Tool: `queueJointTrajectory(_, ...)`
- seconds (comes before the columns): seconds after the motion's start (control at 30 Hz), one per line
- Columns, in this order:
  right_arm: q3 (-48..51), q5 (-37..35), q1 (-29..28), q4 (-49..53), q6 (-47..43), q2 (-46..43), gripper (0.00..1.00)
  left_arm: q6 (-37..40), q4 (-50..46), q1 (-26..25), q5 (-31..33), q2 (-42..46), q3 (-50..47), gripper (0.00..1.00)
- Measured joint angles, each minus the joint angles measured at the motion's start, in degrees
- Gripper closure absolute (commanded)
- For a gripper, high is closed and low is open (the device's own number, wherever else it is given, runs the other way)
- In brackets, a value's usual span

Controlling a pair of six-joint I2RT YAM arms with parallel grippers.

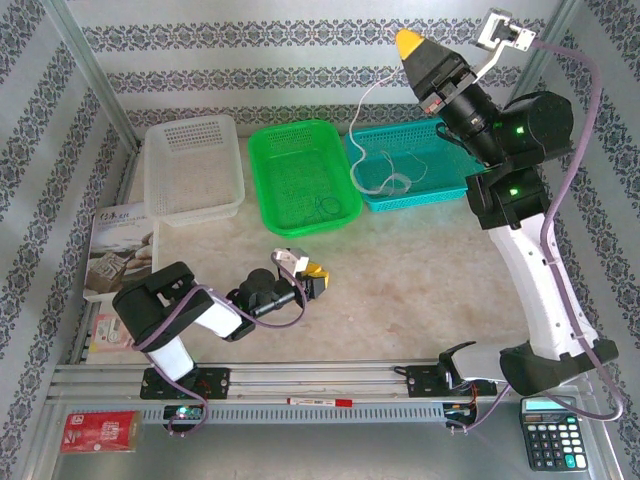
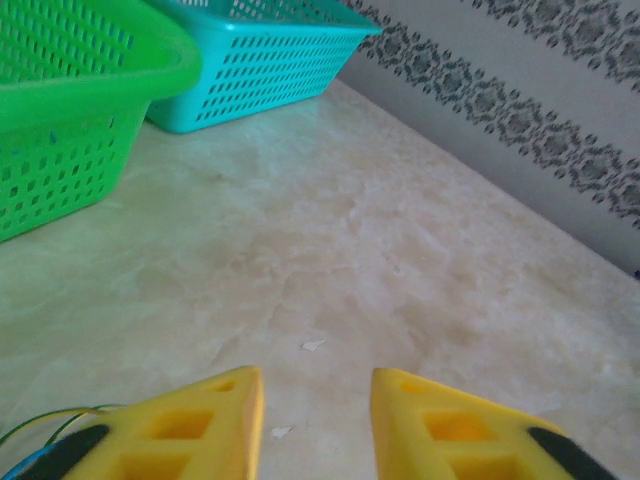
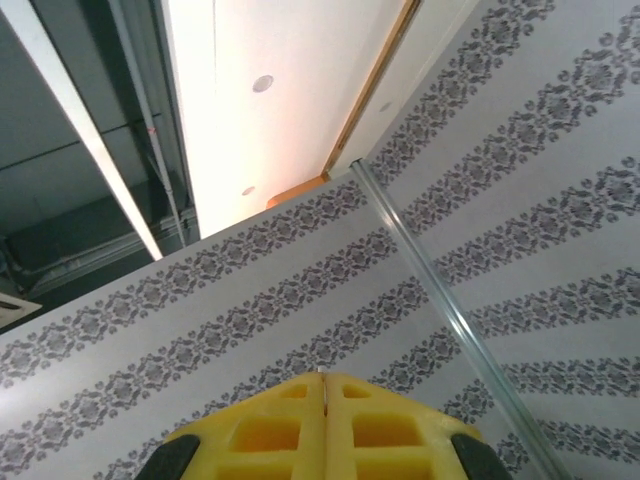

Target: Untangle the cables

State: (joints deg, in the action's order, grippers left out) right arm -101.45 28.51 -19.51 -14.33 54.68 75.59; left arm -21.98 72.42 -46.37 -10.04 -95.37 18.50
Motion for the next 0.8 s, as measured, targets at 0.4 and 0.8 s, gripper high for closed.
queueJointTrajectory(0.4, 2.8, -2.3, 2.8, 0.2, -3.5, 4.7, 1.00, 0.9, -19.1, 0.0, 0.7, 20.0, 7.7, 0.00)
queueJointTrajectory(0.8, 2.0, -8.2, 8.6, 0.4, -8.7, 16.4, 1.00, 2.3, -36.5, 0.0, 5.2, 30.1, 12.1, 0.00)
